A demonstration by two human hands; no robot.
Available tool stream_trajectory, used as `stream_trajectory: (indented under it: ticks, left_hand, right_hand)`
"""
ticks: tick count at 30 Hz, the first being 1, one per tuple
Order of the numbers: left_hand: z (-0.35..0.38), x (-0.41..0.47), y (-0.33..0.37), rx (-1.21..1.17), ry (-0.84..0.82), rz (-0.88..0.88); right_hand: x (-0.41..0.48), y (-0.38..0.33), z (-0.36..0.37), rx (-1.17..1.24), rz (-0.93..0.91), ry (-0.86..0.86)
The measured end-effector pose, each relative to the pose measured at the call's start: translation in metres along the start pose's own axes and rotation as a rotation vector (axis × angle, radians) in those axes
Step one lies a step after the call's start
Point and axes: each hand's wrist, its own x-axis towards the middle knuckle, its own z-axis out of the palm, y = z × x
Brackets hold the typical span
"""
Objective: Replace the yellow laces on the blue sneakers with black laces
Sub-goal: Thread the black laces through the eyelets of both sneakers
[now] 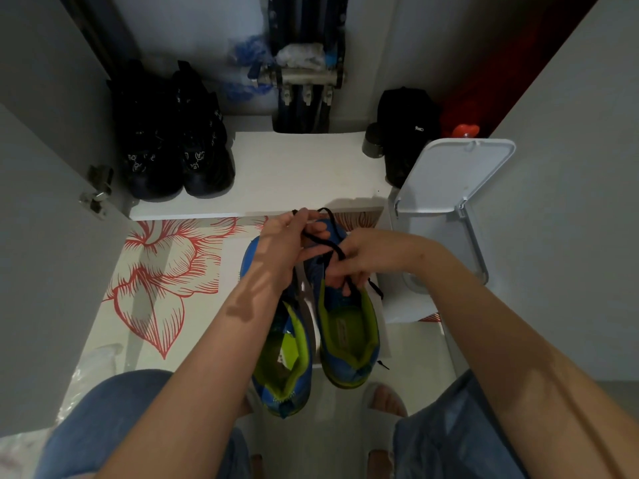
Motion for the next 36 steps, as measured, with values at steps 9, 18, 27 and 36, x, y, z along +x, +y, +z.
stream_trajectory:
  ticks: [9,18,27,36]
  left_hand:
    - [-0.002,-0.012,-0.002,0.257,-0.268,-0.337]
    - [-0.007,0.001,-0.016,0.530,-0.118,-0.102]
    - [-0.002,0.009,-0.015,0.687,-0.146,-0.092]
    - [-0.009,0.011,-0.015,0.642,-0.189,-0.164]
  right_hand:
    - [0.020,0.017,-0.003,0.683,-0.086,0.526]
    - [0.019,0.015,-0.003,0.103,0.208,0.573]
    - [0.022,0.007,0.009,-0.138,-0.262,0.393]
    - [0.027,0.011,0.007,0.071,-0.197,0.548]
